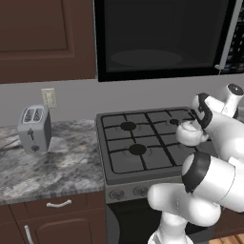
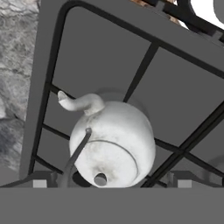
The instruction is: The kettle is done boiling. Turn off the stove, then wait for 300 timesteps before moving the kettle to the dining table.
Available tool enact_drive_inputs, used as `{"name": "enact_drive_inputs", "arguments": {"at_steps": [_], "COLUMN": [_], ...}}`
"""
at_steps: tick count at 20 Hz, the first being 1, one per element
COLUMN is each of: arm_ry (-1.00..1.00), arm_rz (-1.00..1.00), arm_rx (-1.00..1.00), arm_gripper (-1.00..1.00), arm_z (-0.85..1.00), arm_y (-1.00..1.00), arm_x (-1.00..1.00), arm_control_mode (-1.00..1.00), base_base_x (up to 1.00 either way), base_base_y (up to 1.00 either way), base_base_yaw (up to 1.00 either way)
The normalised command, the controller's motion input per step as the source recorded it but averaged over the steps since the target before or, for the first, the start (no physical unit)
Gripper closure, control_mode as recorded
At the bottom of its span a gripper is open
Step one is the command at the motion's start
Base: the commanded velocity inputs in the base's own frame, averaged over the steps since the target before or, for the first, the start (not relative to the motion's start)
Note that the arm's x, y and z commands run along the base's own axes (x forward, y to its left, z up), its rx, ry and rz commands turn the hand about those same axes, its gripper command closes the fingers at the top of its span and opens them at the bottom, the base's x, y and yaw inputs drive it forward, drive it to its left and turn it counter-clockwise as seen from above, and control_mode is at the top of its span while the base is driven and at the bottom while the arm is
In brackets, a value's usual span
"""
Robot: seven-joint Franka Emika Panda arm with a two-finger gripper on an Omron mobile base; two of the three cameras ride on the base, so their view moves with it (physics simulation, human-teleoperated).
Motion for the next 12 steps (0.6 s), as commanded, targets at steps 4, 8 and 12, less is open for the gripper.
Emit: {"name": "enact_drive_inputs", "arguments": {"at_steps": [4, 8, 12], "arm_ry": [0.0, 0.0, 0.0], "arm_rz": [0.0, 0.0, 0.0], "arm_rx": [0.05, 0.05, 0.04], "arm_gripper": [-1.0, -1.0, -1.0], "arm_z": [-0.01, -0.04, -0.11], "arm_y": [-0.13, -0.13, -0.03], "arm_x": [0.09, 0.09, 0.04], "arm_control_mode": [-1.0, -1.0, -1.0], "base_base_x": [0.0, 0.0, 0.0], "base_base_y": [0.0, 0.0, 0.0], "base_base_yaw": [0.0, 0.0, 0.0]}}
